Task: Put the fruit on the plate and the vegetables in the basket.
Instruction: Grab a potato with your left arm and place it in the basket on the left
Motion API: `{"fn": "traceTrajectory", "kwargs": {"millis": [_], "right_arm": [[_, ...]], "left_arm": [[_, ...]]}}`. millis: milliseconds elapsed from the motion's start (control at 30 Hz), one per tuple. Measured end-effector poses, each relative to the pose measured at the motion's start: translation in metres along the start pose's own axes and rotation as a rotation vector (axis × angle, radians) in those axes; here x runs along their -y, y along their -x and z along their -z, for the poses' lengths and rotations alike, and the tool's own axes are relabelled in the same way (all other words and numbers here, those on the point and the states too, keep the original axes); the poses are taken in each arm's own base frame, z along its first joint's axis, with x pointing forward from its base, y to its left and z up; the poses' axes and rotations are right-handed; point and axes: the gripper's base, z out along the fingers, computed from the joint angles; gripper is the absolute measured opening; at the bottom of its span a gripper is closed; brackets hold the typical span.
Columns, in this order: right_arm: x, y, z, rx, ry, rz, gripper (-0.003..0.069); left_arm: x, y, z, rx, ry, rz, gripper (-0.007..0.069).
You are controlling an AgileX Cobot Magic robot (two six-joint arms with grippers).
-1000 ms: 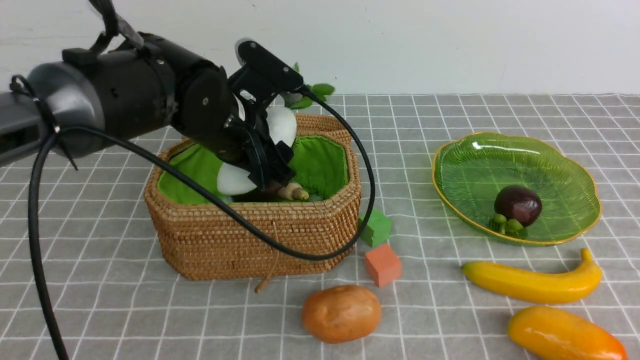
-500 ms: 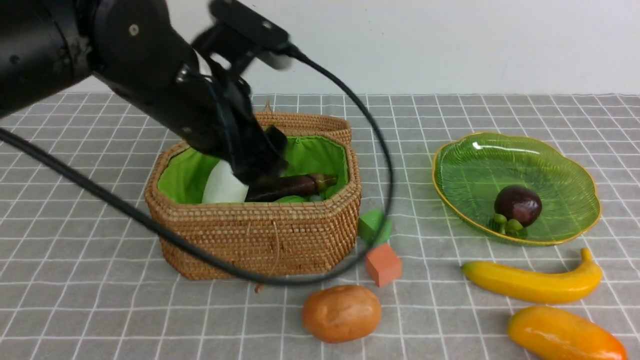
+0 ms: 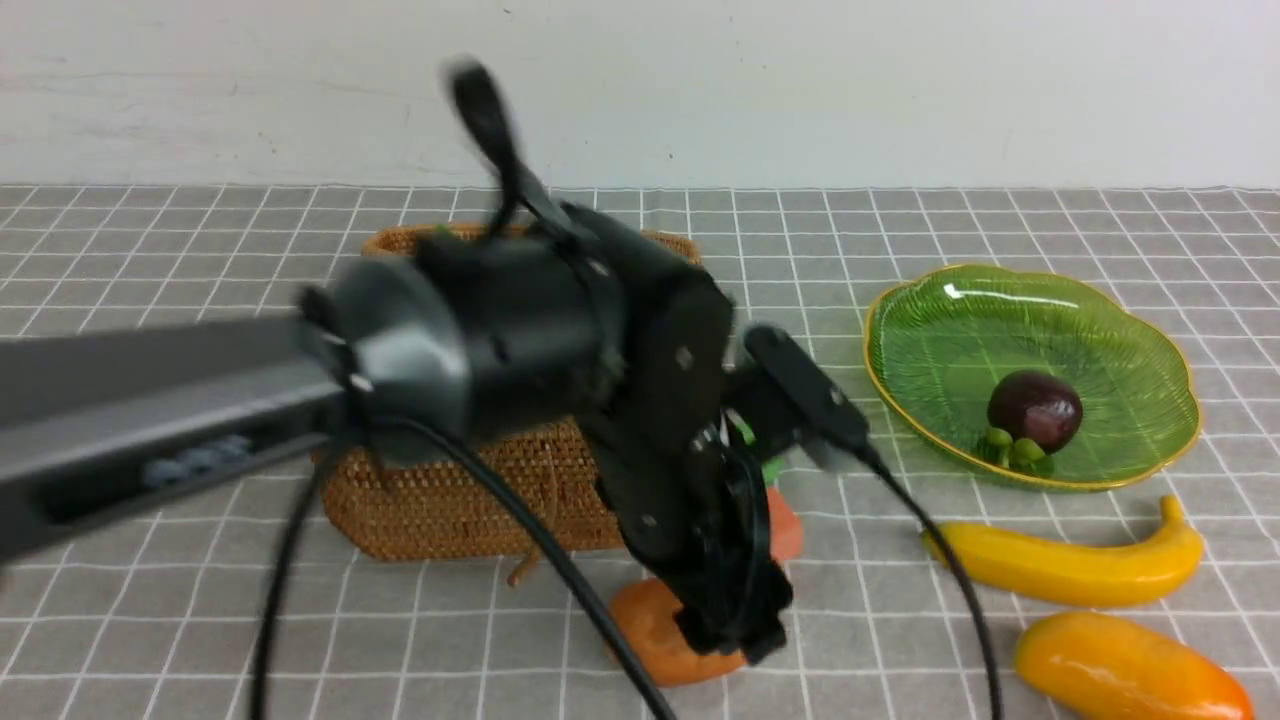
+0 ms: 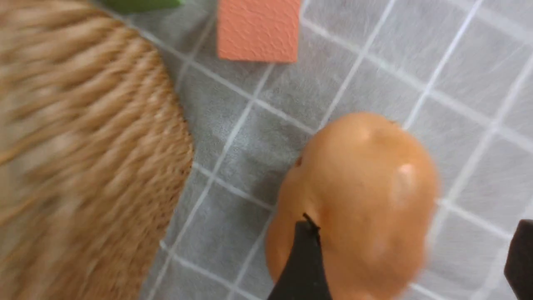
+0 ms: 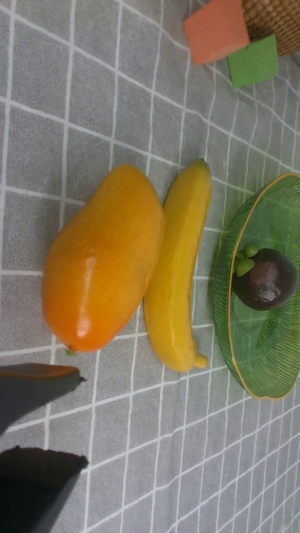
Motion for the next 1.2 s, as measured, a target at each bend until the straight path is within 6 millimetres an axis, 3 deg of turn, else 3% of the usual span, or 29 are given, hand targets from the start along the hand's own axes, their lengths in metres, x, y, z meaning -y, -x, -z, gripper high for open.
{"fn": "traceTrajectory", "kwargs": {"millis": [33,100,167,333,533,633,667,733,767,800,933,1000,1067,1100,1200], "right_arm": [[0.000,0.000,0.000,0.000,0.000,0.000,0.0242],[0.000,0.000,0.000,0.000,0.000,0.000,0.0242],[0.000,0.000,0.000,0.000,0.000,0.000,0.0242],[0.000,0.000,0.000,0.000,0.000,0.000,0.0242],[0.000,0.000,0.000,0.000,0.000,0.000,0.0242],[0.000,0.000,0.000,0.000,0.000,0.000,0.0242],[0.000,0.000,0.000,0.000,0.000,0.000,0.0242],[0.000,0.000,0.000,0.000,0.000,0.000,0.0242],[0.000,0.000,0.000,0.000,0.000,0.000,0.0242],[0.000,0.000,0.000,0.000,0.000,0.000,0.0242],[0.000,0.000,0.000,0.000,0.000,0.000,0.0242],[0.000,0.000,0.000,0.000,0.000,0.000,0.0242],[0.000,0.000,0.000,0.000,0.000,0.000,0.0242],[0.000,0.000,0.000,0.000,0.000,0.000,0.0242],[0.000,0.000,0.000,0.000,0.000,0.000,0.0242]], "left_arm": [[0.000,0.000,0.000,-0.001,0.003,-0.004,0.0584],[0.000,-0.002,-0.025,-0.057,0.012,-0.033,0.0584],[-0.001,-0.001,-0.031,-0.067,0.017,-0.042,0.0588],[-0.002,0.000,-0.030,-0.068,0.019,-0.062,0.0563],[-0.002,-0.003,-0.013,-0.103,0.008,-0.084,0.0552],[-0.006,-0.001,0.036,-0.049,0.035,-0.086,0.0551],[-0.006,0.000,0.039,-0.042,0.038,-0.086,0.0551],[-0.011,0.000,0.093,0.080,0.104,-0.091,0.0549],[-0.011,0.000,0.097,0.088,0.107,-0.090,0.0549],[-0.015,-0.004,0.123,0.160,0.154,-0.086,0.0548],[-0.041,-0.015,0.166,0.316,0.302,-0.029,0.0531],[-0.068,-0.023,0.176,0.371,0.396,0.055,0.0524],[-0.082,-0.026,0.177,0.399,0.430,0.107,0.0521],[-0.101,-0.029,0.175,0.439,0.463,0.192,0.0516],[-0.137,-0.035,0.146,0.442,0.476,0.353,0.0503]]}}
